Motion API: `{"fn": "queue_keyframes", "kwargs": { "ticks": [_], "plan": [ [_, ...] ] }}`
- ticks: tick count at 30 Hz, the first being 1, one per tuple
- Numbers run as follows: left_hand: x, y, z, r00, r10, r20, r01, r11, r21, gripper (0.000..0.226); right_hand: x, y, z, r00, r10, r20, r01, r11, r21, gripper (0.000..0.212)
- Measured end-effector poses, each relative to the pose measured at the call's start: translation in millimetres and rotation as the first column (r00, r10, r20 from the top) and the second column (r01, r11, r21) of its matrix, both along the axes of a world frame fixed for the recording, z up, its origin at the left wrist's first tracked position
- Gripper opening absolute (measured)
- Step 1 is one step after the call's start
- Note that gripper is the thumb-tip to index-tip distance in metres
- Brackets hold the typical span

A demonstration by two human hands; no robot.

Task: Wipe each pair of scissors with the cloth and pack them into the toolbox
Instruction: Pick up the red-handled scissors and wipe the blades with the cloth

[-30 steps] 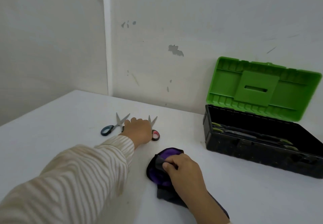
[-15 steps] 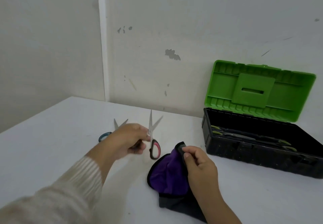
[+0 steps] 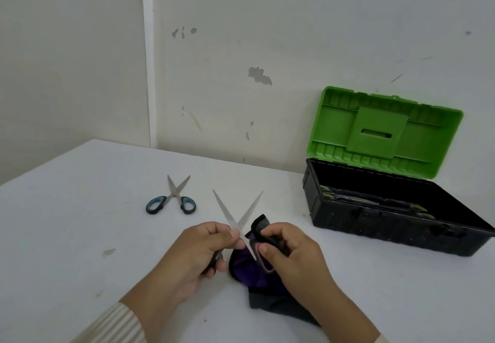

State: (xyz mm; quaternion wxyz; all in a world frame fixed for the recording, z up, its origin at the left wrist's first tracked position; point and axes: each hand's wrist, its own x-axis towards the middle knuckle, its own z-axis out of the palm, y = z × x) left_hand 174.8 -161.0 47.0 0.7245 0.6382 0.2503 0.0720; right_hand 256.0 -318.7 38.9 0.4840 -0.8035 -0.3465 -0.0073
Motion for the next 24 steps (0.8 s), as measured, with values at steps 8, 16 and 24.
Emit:
{"fn": "queue_keyframes", "kwargs": {
  "ticks": [8,16,24],
  "plan": [
    [-2,1,1,0.996,-0.084,-0.024,0.087,0.987,0.134,0.015,4,-6,14,0.958,-0.154,0.242,0.156,0.988,0.013,0.037],
    [-2,-12,-3,0.996,-0.091,0.018,0.084,0.964,0.254,0.024,3,11,6,0.914,-0.078,0.398,0.154,0.975,-0.163,0.014],
    [0,-12,-3,0.995,-0.1,0.014,0.093,0.963,0.254,0.019,6,9,3,0.921,-0.132,0.367,0.173,0.982,-0.081,0.014]
  ]
}}
